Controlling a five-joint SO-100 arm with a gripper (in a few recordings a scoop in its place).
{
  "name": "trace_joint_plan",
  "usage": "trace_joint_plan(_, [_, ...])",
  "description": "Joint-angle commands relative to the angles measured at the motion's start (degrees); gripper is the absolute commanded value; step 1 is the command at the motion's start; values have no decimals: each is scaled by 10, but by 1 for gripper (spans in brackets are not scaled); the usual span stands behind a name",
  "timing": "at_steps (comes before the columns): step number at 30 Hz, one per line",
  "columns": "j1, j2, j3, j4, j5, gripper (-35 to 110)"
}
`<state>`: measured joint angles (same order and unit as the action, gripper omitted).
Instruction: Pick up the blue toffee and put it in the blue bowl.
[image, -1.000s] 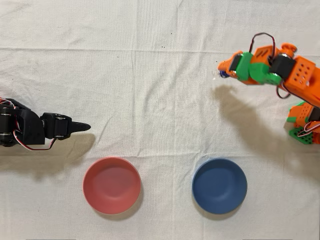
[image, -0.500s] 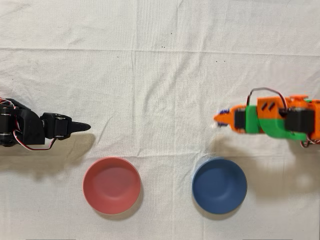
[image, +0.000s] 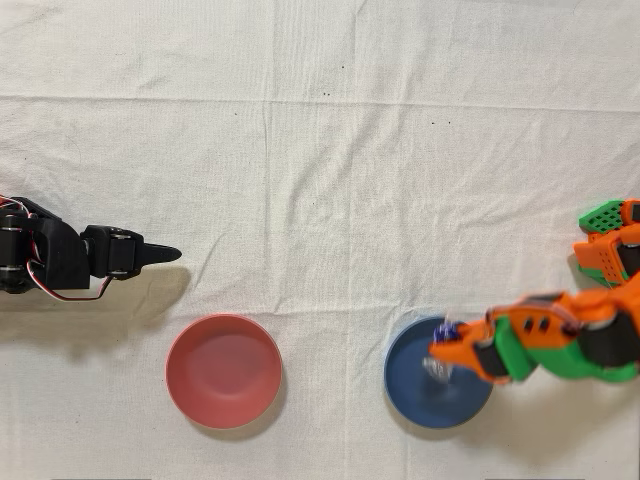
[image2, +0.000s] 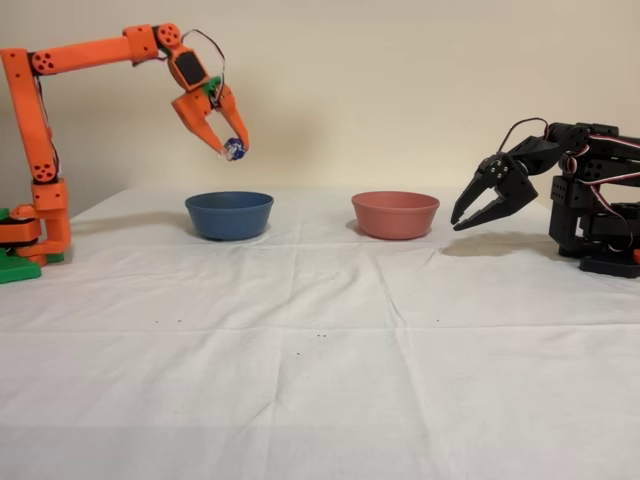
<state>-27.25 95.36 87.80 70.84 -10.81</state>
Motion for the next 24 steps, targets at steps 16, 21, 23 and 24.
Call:
trace_joint_plan(16, [-111,-70,77,-84,18,15])
trace_joint_plan(21, [-112,-78,79,-69,5,23])
trace_joint_plan(23, [-107,-75,85,-70,2,26])
trace_joint_plan(24, [-103,-73,86,-72,0,28])
